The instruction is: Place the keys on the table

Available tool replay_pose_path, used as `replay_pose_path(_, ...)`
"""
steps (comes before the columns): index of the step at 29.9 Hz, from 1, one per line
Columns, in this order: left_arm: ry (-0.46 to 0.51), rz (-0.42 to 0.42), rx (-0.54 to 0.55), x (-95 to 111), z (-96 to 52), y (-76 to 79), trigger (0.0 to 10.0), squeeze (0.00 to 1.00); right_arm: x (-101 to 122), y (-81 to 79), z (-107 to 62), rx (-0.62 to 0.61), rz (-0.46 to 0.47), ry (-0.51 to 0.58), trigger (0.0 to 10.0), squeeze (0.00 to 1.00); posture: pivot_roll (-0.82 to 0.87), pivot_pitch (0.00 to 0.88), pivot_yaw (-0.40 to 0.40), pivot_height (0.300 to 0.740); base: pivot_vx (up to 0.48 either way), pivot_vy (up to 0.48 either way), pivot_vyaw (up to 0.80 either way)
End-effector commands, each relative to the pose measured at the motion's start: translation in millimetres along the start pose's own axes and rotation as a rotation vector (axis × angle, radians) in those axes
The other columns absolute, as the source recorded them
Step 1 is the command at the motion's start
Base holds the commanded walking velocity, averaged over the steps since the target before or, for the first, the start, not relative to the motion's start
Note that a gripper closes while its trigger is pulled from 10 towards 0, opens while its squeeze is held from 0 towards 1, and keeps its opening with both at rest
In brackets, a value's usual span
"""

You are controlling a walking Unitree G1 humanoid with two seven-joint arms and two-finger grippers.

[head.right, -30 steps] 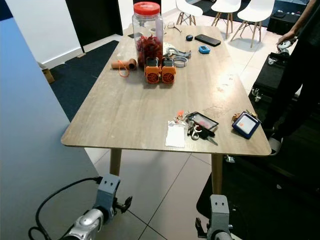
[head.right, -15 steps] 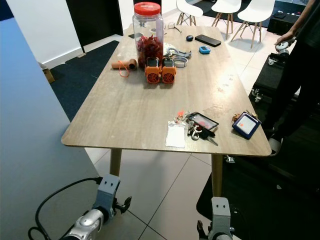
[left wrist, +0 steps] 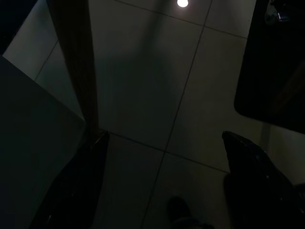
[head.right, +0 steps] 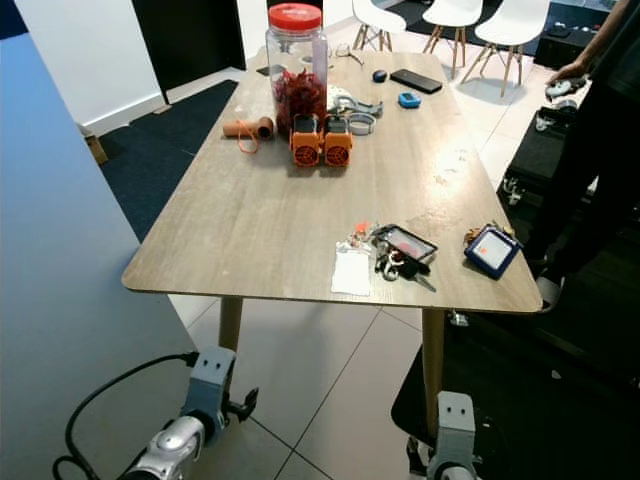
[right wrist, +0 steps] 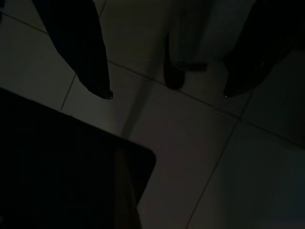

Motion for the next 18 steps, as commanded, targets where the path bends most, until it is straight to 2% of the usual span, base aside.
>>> replay_pose_path(1,0.019,-0.009,0.013,6.2,-0.1,-8.0,10.0,0.0,8.4,-2.2,2.0,-0.004,0.039,0.027,10.0,0.0,0.03,0.0,-0.009,0.74,0.0,0.0,0.0)
replay_pose_path(9,0.039,-0.012,-0.007,12.5,3.4,0.1,10.0,0.0,21.8,-6.5,4.7,0.016,0.03,0.071,10.0,0.0,0.04,0.0,-0.035,0.74,0.0,0.0,0.0)
replay_pose_path(18,0.055,-0.004,-0.013,7.5,-0.5,1.4,10.0,0.0,13.7,3.2,2.2,-0.01,0.019,0.053,10.0,0.0,0.05,0.0,-0.047,0.74,0.0,0.0,0.0)
Point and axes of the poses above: a point about 5 cm out from each wrist's last joint towards the gripper, its own z axis pointing out of the wrist towards the gripper, its own x axis along the axis of the wrist's last joint, y = z × x, the point moved 4 cm from there along z, pointing out of the wrist towards the gripper, and after that the axes turned 3 degrees about -z, right-handed, at the moved point
